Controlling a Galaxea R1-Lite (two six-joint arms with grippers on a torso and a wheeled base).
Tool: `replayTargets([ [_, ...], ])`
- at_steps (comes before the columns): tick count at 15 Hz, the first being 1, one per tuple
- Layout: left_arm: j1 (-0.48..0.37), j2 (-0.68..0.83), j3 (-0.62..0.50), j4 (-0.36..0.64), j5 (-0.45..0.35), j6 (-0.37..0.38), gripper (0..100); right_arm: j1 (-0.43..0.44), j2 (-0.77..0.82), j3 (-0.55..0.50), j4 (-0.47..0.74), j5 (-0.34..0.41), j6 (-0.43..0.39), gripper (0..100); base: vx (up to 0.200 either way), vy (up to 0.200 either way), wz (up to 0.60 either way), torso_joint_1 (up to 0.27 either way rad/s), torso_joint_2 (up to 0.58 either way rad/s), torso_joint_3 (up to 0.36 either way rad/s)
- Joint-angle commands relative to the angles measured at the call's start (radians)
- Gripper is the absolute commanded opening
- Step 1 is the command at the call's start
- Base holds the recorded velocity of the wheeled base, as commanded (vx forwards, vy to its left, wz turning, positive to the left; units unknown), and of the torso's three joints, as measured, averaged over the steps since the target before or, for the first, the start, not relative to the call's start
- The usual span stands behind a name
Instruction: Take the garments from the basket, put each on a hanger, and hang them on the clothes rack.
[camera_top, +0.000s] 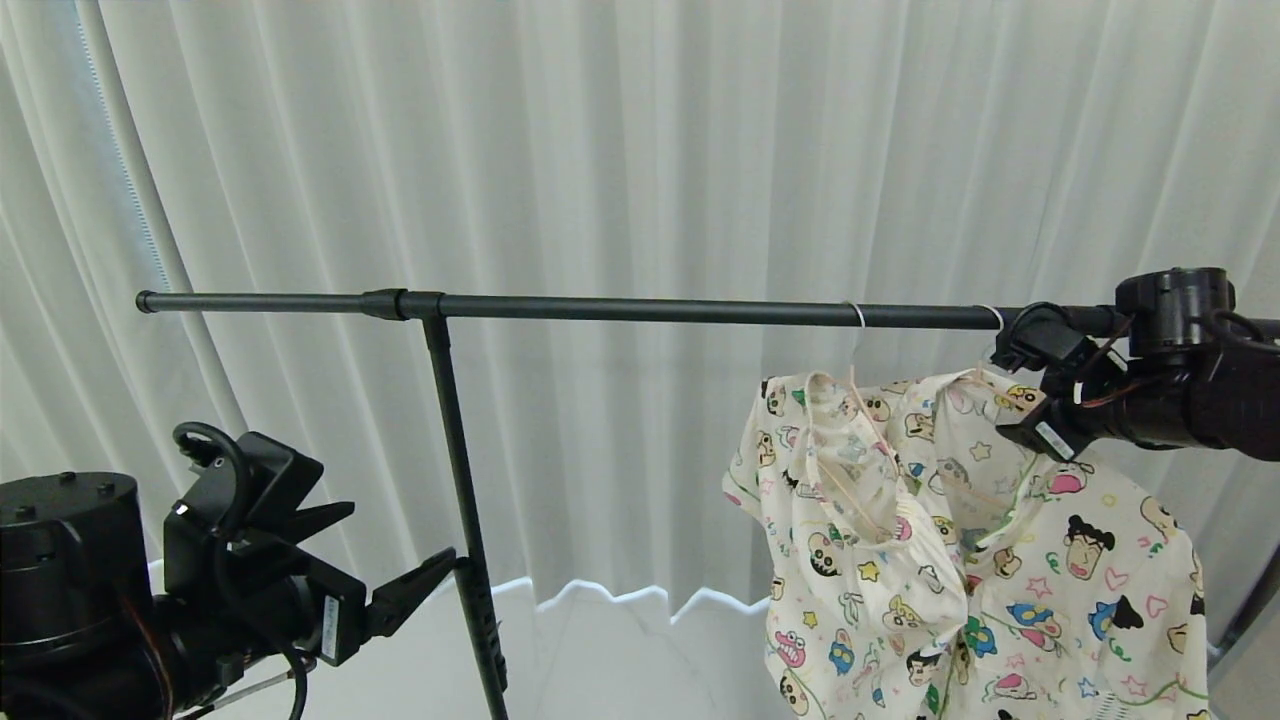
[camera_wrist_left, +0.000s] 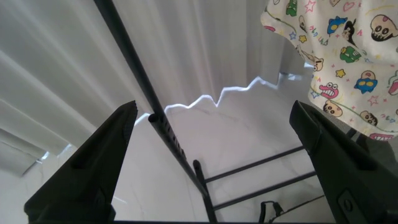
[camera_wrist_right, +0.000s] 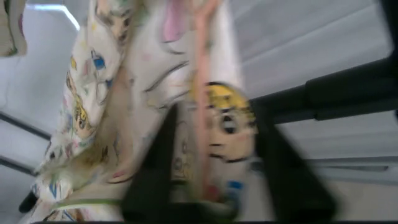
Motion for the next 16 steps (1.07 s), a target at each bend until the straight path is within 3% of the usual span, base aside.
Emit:
replayTargets([
  [1, 0.01, 0.0, 0.001, -0.001, 0.0, -0.001, 100, 0.016, -0.036, 0.002, 0.001, 0.0, 0.014, 100, 0.0, 0.0, 0.0, 0.0, 0.0, 0.0],
  [5, 0.053, 0.001, -0.004, -0.01, 0.0, -0.001, 100, 0.037, -0.163, 0.05, 0.004, 0.0, 0.055, 100, 0.0, 0.0, 0.0, 0.0, 0.0, 0.0],
  [11, 0.131, 0.001, -0.014, -0.02, 0.0, 0.002, 100, 0.027, -0.459, 0.251, -0.031, 0.0, 0.199, 100, 0.0, 0.0, 0.0, 0.0, 0.0, 0.0],
  [14, 0.148, 0.003, -0.024, -0.053, 0.018, 0.008, 100, -0.102, -0.533, 0.301, -0.084, -0.003, 0.213, 100, 0.0, 0.0, 0.0, 0.0, 0.0, 0.0],
  [16, 0.148, 0.001, -0.025, -0.053, 0.098, 0.008, 100, -0.148, -0.537, 0.309, -0.146, -0.003, 0.213, 100, 0.0, 0.0, 0.0, 0.0, 0.0, 0.0],
])
